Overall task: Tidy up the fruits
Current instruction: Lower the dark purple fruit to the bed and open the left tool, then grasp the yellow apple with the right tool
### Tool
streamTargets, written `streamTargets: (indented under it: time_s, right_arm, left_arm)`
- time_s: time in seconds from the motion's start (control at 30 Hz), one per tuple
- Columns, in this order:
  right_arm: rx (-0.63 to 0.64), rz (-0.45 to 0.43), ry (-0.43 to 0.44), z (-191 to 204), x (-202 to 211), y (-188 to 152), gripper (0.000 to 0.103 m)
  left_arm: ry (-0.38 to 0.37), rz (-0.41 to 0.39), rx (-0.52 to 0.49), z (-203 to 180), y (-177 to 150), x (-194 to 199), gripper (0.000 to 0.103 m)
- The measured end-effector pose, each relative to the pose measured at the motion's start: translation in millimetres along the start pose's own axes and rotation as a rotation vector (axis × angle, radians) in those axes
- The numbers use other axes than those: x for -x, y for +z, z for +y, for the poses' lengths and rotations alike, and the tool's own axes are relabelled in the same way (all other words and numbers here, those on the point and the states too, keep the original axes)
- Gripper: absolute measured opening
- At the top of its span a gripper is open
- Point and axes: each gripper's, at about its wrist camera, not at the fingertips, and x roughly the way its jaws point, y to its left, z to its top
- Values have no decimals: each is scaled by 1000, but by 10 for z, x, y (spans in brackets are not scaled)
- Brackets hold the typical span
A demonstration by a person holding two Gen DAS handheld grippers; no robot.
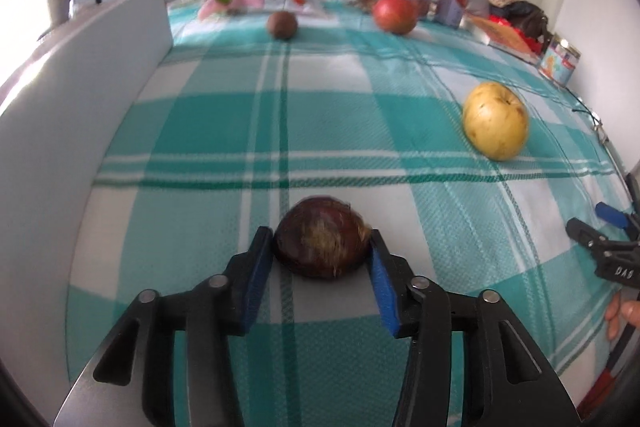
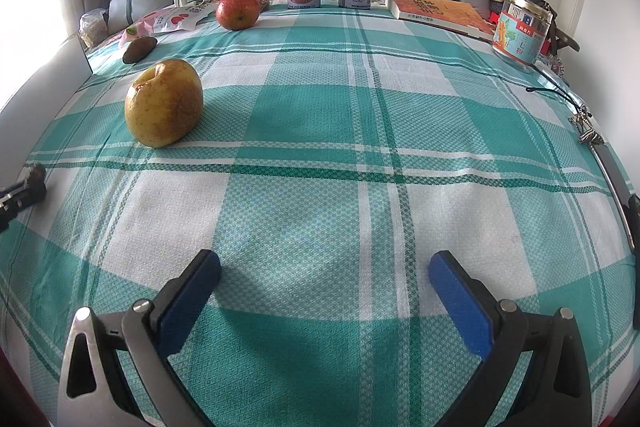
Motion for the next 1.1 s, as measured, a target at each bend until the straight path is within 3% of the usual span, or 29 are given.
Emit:
streamTargets:
  time_s: [0.03,0.07,0.23,0.87,1.0,1.1]
  right_arm:
    - [0,0,0,-5,1,2,103]
    - [0,0,0,-4,1,1,103]
    - [0,0,0,-5,1,1,103]
    - [-19,-20,17,-7,64,-15,103]
    - [-30,-87,136,233,201,87,103]
    - [51,-87,200,620,149,354,103]
  left_arm:
    - [25,11,-19,-33,-3,-26,77]
    - [41,14,-29,-52,-13,-42,83]
    - [52,23,1,2,-13,-80,93]
    - [59,26,2,0,-33,-91,97]
    - [58,26,1,-1,-32,-93,97]
    - [58,26,1,1,-31,-94,97]
